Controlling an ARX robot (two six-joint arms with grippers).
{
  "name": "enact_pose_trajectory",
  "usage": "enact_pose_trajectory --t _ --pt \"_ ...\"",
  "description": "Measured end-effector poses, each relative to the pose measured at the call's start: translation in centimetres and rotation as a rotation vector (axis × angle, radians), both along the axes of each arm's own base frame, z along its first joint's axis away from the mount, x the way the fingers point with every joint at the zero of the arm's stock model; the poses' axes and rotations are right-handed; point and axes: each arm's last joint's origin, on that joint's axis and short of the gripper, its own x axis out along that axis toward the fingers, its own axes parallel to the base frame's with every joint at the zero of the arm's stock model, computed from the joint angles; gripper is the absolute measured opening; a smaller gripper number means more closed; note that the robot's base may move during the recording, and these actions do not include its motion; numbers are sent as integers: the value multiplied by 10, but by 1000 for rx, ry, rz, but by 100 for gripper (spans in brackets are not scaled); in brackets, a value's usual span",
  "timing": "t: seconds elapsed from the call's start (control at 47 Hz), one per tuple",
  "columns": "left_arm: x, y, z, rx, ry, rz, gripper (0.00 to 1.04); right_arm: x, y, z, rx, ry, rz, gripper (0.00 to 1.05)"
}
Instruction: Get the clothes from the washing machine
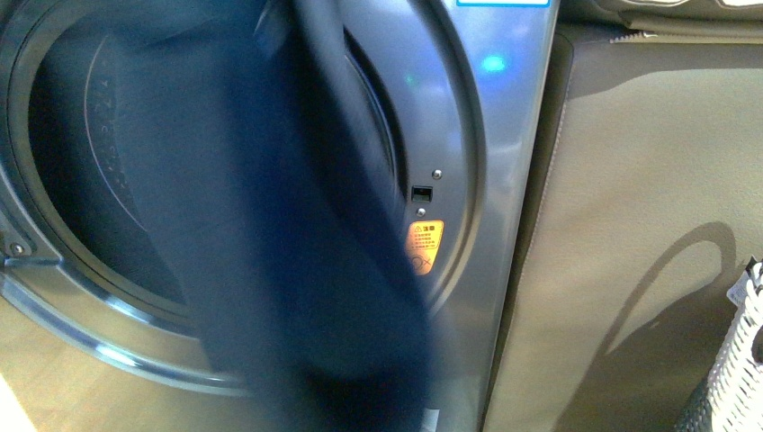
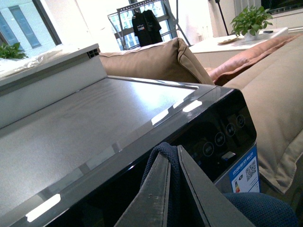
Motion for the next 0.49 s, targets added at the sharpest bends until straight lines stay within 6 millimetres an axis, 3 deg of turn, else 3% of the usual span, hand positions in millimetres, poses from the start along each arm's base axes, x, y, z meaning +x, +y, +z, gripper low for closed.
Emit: enact_pose_trajectory --t 0.49 --pt "-5 -22 21 20 6 -223 6 0 0 0 0 0 0 97"
